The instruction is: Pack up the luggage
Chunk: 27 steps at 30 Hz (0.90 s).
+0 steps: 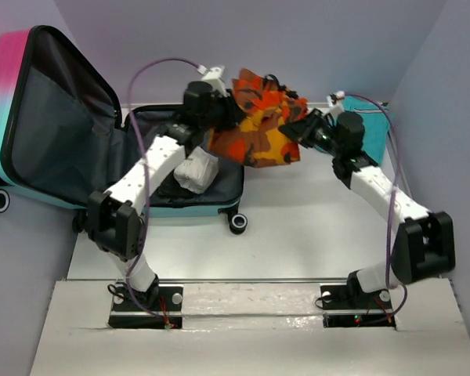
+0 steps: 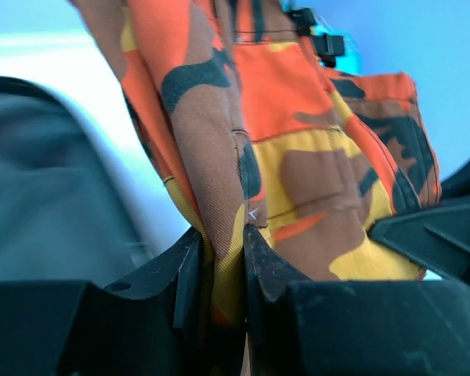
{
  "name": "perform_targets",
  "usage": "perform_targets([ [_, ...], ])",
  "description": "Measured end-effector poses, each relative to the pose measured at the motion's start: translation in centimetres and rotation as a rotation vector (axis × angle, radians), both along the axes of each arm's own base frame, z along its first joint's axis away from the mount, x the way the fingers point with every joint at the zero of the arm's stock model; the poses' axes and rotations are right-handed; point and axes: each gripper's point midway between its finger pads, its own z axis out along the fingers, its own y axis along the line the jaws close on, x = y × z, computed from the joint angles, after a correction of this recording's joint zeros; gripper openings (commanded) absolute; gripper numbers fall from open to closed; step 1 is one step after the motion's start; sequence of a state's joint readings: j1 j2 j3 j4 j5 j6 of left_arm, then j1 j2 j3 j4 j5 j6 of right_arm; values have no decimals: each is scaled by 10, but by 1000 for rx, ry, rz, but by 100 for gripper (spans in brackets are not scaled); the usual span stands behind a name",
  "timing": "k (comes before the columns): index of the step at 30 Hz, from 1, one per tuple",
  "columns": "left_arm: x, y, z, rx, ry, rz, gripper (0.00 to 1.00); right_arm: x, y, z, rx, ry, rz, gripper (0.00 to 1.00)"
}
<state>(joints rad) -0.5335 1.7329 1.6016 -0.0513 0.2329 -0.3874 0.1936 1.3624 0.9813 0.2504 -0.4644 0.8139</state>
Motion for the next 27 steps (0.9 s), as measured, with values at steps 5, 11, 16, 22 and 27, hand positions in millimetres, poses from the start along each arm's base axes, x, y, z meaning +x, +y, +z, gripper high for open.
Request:
perform_targets([
  [5,24,132,41,12,-35,285,6,41,109,28,37,-56,167,7],
  [11,25,278,0,76,74,597,61,62,237,6,29,-29,333,23],
  [16,14,353,-67,173,223,822,99,58,302,-33,-37,30,438,87],
  [22,5,350,-33,181,143,860,99,50,305,-61,-132,73,457,95],
  [27,-15,297,44,134,-65,777,99,51,269,-43,-196,40,387,91],
])
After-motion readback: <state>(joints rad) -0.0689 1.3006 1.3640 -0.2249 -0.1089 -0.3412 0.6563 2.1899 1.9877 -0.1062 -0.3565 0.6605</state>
